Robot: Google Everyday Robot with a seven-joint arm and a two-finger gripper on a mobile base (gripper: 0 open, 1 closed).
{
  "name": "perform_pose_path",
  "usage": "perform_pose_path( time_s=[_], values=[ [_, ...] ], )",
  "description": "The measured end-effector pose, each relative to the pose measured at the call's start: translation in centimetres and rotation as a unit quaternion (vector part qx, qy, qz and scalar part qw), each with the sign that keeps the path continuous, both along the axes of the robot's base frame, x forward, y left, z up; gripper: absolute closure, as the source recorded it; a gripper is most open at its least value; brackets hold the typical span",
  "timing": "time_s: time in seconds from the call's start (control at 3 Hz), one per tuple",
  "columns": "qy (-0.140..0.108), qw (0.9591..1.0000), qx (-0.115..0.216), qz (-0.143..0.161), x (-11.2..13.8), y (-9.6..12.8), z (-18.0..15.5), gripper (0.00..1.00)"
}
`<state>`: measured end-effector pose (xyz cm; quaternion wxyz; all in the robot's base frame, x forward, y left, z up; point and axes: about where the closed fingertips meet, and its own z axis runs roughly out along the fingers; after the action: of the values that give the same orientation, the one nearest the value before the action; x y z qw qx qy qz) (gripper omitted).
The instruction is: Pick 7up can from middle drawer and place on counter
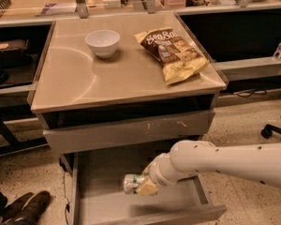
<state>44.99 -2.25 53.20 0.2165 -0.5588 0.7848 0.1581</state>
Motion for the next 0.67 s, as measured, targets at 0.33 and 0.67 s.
perform_pose_path(
  time_s=[0.33,0.67],
  values=[
    [-0.019,0.9996,-0.020,-0.011,0.30,0.59,4.92,1.00],
    [-0.026,0.9994,-0.020,-0.013,0.49,0.65,5.75,1.00]
  ],
)
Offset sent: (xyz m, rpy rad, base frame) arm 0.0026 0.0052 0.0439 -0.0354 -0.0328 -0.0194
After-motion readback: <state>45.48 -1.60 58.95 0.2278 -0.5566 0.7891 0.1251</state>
